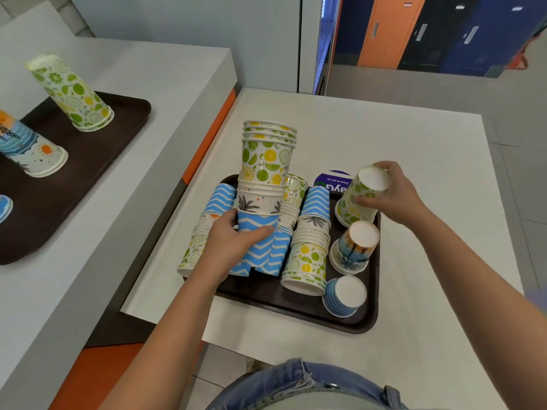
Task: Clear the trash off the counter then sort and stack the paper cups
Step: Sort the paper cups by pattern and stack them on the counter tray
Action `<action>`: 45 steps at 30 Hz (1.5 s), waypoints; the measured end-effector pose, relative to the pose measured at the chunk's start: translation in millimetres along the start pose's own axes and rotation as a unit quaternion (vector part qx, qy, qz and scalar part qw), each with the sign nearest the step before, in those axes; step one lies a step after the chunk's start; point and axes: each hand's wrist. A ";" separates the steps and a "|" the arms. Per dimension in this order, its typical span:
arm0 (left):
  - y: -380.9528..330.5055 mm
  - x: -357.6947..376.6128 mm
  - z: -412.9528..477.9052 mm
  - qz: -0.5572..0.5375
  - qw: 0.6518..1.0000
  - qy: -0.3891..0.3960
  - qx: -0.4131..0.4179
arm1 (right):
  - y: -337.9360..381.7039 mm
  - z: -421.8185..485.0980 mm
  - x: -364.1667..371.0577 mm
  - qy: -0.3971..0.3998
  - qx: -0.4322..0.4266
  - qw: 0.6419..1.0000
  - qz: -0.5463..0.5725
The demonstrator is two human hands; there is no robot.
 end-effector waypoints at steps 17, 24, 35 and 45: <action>12.7 0.7 -12.2 0.027 0.995 0.081 -0.045 | 45.5 -27.7 -37.9 -0.050 -0.257 0.965 0.018; 11.4 -1.3 -10.8 0.113 0.979 0.160 -0.050 | 140.2 -60.2 -8.2 0.102 -0.674 0.654 -0.329; -1.5 -32.6 -11.2 -0.047 0.962 0.249 -0.103 | 134.7 -49.4 1.2 0.188 -0.614 0.657 -0.396; -9.2 -50.4 -6.6 -0.306 0.932 0.154 -0.118 | 128.3 -84.2 -1.5 0.241 -0.408 0.831 -0.293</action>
Point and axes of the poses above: each hand's wrist, its own z-axis towards the middle knuckle, its own x-axis out of the palm, y = z × x, and after that the axes turned 14 degrees about -y, right-handed
